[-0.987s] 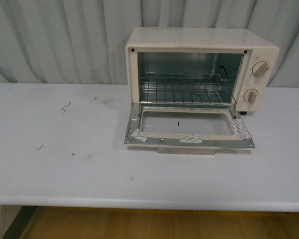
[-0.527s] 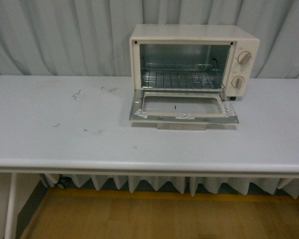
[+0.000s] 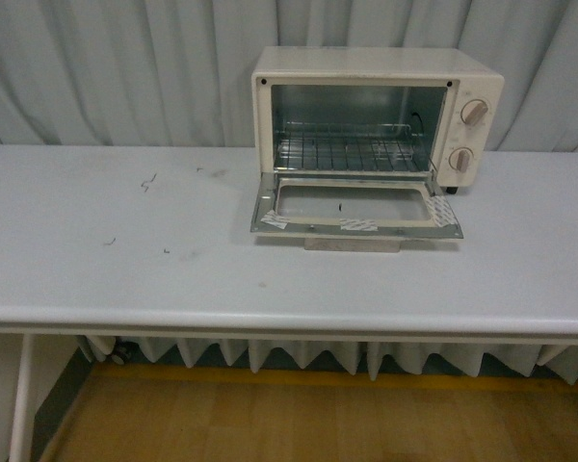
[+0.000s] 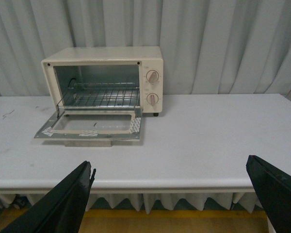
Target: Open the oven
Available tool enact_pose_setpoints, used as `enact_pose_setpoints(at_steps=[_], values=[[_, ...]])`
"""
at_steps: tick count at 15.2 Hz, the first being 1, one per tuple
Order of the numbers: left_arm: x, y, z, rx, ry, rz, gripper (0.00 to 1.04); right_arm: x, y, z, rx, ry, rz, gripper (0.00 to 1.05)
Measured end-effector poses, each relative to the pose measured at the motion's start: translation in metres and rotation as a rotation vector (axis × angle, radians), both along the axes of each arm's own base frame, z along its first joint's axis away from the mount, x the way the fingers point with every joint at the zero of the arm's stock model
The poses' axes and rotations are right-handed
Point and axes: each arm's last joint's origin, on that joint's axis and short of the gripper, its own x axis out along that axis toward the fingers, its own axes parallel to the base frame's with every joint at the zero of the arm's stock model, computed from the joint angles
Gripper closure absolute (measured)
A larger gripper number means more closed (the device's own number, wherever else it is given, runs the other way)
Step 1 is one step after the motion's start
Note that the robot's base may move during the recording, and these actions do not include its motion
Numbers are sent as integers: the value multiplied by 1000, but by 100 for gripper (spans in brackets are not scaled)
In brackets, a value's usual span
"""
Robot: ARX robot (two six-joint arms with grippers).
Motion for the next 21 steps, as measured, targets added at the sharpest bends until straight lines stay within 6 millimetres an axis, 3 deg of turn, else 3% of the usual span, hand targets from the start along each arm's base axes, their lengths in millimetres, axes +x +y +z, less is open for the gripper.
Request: enact_pose_setpoints(at_steps=[21], values=[[0,0,0,0,0,0,7,0,0,0,0,-2,0,6]])
